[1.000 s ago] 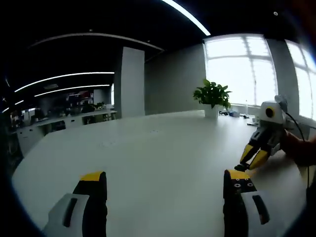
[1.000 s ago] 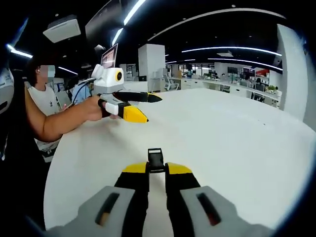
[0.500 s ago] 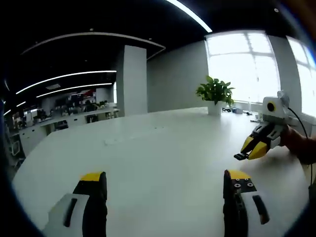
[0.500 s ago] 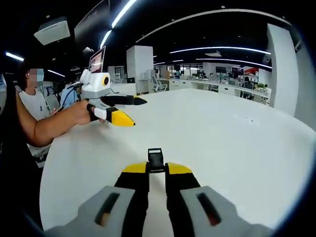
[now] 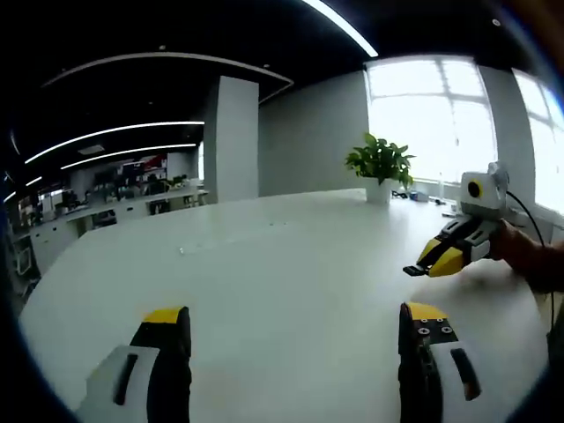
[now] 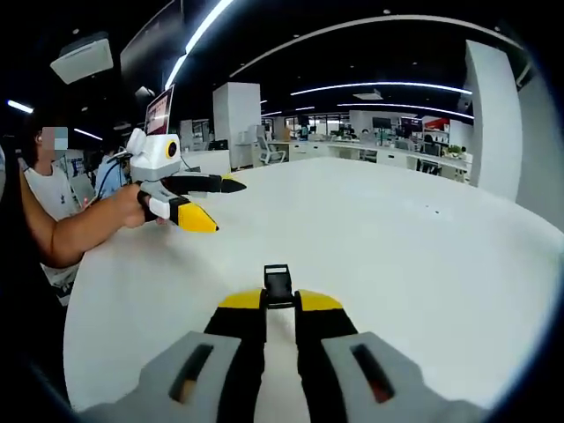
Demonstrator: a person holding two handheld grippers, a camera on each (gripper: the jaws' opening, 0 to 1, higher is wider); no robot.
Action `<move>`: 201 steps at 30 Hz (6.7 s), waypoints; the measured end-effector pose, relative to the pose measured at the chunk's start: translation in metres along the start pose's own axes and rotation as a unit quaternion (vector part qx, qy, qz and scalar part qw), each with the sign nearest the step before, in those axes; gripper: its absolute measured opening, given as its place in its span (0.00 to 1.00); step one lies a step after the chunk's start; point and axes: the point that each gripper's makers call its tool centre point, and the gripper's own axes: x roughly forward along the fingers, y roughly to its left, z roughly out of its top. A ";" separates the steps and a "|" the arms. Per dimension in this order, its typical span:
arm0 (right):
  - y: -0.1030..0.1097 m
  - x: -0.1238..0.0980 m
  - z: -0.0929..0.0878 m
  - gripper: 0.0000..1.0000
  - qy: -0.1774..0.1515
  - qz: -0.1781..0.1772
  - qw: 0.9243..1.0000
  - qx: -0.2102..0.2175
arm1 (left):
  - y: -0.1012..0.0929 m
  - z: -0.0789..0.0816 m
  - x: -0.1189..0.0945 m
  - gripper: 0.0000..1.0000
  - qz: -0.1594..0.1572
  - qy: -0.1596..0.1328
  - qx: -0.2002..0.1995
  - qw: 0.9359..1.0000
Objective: Snap the two parts of the plastic buckle together until the buckle closes and remains connected.
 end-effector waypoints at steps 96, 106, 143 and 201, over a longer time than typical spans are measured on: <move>-0.061 0.040 0.022 0.10 0.005 -0.080 0.997 0.009 | -0.007 -0.006 0.006 1.00 -0.012 0.013 -0.011 1.000; -0.065 0.048 0.026 0.10 0.005 -0.079 0.997 0.008 | -0.005 -0.006 0.007 1.00 -0.012 0.013 -0.013 1.000; -0.075 0.052 0.028 0.10 0.009 -0.087 0.996 0.010 | -0.010 -0.010 0.009 1.00 -0.018 0.020 -0.005 1.000; -0.095 0.094 0.044 0.10 0.017 -0.085 0.996 0.011 | -0.019 -0.010 0.003 1.00 -0.020 0.021 -0.016 0.999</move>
